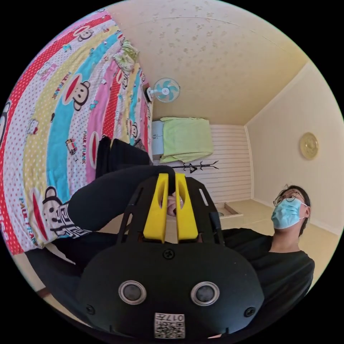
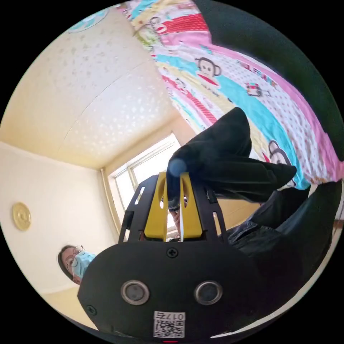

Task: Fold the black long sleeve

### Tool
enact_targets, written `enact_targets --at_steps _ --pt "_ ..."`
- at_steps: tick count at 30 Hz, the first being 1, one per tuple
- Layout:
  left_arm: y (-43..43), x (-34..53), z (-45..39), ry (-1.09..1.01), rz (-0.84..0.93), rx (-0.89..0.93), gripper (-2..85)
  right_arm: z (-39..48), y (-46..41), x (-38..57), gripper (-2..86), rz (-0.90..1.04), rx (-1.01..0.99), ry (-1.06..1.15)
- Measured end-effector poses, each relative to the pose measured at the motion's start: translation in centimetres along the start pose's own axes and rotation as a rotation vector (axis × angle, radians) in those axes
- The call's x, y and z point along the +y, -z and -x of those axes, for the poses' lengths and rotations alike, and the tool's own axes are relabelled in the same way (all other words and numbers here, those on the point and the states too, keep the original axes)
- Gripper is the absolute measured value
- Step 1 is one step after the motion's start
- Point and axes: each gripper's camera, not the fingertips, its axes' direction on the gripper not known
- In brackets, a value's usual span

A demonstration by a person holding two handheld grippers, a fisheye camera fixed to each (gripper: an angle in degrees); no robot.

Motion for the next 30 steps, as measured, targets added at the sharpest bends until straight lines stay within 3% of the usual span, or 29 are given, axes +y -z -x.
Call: enact_targets --at_steps 4,8,11,15,16,20,22,26,30 --pt "-8.4 -2.1 -6.0 -0.158 0.098 0.058 3.8 8.5 2.8 2.9 5.8 -0.026 0.032 0.297" --pt "-19.1 -1.9 -9.2 -0.253 0.231 -0.067 4.0 11.0 6.0 7.1 5.9 -0.143 0.221 0.439" --pt "-27.1 -0.9 -5.9 -0.197 0.338 -0.148 4.5 6.9 8.7 9.1 6.2 -0.251 0.335 0.411" --pt "-35.2 4.3 3.0 0.046 0.526 -0.289 6.6 -8.1 13.2 10.5 6.5 -0.396 0.613 0.079" --pt "-35.6 5.3 3.9 0.072 0.546 -0.303 6.7 -12.5 14.2 12.0 6.4 -0.438 0.656 -0.02" --pt "-31.9 9.2 5.3 0.155 0.488 -0.454 5.7 -19.7 14.5 17.7 3.8 -0.516 0.715 -0.039" --pt "-28.7 9.5 3.1 0.135 0.408 -0.553 4.7 -21.1 12.6 19.5 2.7 -0.516 0.882 -0.026" --pt "-23.7 9.5 -7.7 -0.165 0.263 -0.974 1.3 -18.9 6.1 19.3 1.5 -0.461 1.194 0.138" --pt "-23.7 10.4 -16.1 -0.481 0.344 -1.571 -0.4 -14.8 -5.0 18.3 0.6 -0.406 1.509 0.443"
